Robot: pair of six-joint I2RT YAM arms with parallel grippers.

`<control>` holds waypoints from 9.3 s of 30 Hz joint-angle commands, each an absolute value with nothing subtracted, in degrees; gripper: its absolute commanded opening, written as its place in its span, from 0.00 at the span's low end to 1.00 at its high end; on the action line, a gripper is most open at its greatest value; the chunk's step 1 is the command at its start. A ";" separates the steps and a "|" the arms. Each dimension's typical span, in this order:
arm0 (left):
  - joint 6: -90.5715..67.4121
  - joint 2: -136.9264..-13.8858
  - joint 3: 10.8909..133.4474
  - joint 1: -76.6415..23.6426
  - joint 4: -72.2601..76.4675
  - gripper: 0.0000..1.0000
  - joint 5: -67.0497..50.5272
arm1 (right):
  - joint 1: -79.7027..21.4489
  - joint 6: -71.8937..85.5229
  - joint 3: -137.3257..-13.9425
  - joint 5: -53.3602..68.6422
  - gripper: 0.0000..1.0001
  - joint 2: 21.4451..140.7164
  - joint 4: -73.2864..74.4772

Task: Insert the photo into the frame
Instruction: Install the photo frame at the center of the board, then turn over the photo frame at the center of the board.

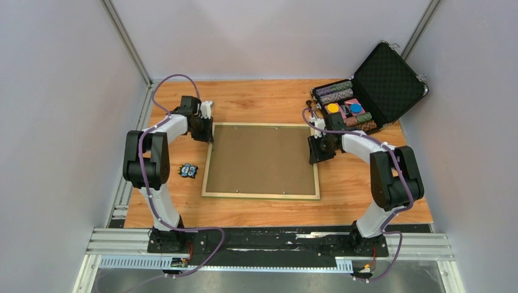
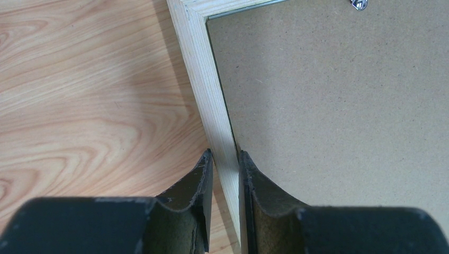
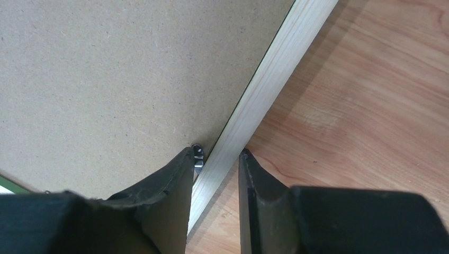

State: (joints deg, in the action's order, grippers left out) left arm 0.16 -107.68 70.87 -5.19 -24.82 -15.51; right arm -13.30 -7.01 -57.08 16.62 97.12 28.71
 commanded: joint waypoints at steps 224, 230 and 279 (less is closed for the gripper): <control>65.34 -69.50 55.46 -31.16 -23.41 0.83 -7.77 | -31.63 -24.06 -99.99 34.48 0.00 99.07 63.15; 64.22 -71.62 57.55 -32.04 -24.85 0.61 -6.19 | -30.55 -24.07 -100.26 34.88 0.00 99.21 63.46; 57.42 -78.62 93.83 -33.32 -67.54 0.00 -13.96 | -45.71 -39.13 -89.67 2.01 0.83 77.83 48.69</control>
